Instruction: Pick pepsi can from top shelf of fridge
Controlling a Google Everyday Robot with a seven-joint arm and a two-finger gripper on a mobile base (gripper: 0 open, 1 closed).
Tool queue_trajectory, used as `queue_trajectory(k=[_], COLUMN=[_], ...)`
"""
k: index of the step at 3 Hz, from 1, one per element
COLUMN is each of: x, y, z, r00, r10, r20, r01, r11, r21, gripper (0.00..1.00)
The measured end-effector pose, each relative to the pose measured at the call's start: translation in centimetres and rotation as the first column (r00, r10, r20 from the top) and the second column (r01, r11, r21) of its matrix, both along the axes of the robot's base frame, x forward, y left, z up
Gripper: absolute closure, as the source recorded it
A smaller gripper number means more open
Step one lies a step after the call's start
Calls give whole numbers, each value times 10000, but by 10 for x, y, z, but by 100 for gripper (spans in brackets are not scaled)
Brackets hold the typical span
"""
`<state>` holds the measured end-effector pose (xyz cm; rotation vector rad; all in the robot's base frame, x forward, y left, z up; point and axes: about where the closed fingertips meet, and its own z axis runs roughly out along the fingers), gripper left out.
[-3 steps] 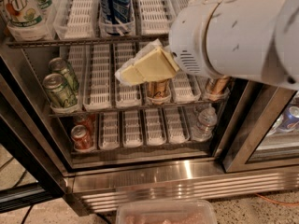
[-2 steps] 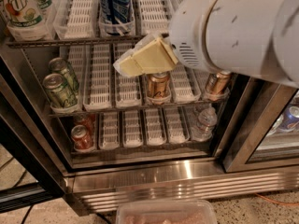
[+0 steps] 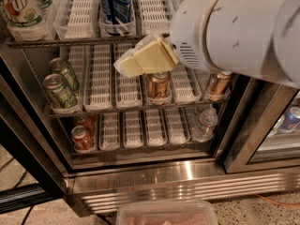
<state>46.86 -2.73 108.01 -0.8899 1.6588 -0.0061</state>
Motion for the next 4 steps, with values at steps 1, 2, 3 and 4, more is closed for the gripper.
queue_trajectory(k=[1,2,3,4], x=[10,27,40,47], y=[7,9,8,5], z=[-1,-14,-23,-23], r00=[9994,9962,9936,9904], r10=[-315,-836,-1127,-1379], r20=[145,264,77,-55], r01=[308,801,1095,1354], r11=[9984,9905,9775,9633], r21=[470,1116,1800,2320], gripper=[0,0,0,0])
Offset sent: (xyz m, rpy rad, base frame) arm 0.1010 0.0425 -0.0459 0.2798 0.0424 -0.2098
